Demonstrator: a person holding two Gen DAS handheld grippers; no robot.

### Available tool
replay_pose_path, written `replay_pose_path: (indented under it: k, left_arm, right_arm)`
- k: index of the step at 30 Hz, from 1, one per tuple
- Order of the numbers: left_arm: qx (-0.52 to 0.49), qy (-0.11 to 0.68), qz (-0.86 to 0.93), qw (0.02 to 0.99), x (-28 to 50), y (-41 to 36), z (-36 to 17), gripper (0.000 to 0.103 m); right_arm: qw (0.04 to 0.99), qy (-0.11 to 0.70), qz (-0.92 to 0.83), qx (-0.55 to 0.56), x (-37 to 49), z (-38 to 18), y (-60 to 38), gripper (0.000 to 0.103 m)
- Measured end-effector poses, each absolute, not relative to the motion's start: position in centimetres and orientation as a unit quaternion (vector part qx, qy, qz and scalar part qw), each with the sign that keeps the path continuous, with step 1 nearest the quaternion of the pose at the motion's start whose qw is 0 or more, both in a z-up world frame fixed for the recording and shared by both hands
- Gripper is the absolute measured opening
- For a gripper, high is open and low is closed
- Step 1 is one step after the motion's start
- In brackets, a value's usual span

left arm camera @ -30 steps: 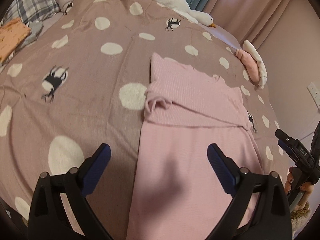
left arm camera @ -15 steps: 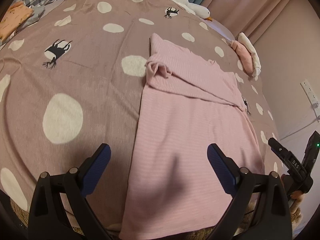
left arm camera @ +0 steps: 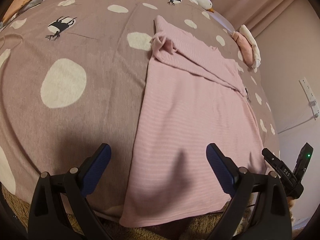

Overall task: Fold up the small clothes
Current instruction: 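Open both tools and move them over the folded shirt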

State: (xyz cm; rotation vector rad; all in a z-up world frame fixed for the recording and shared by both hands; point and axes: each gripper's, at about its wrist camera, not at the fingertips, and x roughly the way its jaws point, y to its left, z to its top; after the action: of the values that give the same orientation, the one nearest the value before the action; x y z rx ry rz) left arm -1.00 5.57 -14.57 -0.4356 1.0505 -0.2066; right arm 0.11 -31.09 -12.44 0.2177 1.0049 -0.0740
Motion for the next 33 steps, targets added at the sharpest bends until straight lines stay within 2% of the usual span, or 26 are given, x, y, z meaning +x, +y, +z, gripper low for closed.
replay_pose_path:
  k: [12,16,27,30,33]
  left_arm:
    - [-0.222,0.504,-0.125,0.825,-1.6,5.6,-15.5,0.093]
    - [-0.228,0.504,-0.129,0.823,-2.0,5.9,-15.6,0.088]
    - [-0.234,0.507,-0.163,0.814,-2.8,5.9,-15.9,0.087]
    - [-0.24,0.506,-0.167,0.811,-3.2,6.0,-16.0,0.083]
    - [-0.255,0.507,-0.173,0.805,-3.5,6.3,-16.1,0.076]
  right_arm:
    - [0.859,0.497,-0.043,0.116,-1.7,-13.4,-32.2,0.091]
    - [0.852,0.508,-0.055,0.119,-2.3,-13.9,-32.9,0.091]
    - [0.843,0.521,-0.056,0.124,-4.1,-14.2,-33.5,0.091]
    - [0.84,0.526,-0.048,0.124,-4.4,-14.3,-33.2,0.09]
    - [0.835,0.532,-0.029,0.134,-4.6,-14.3,-32.9,0.084]
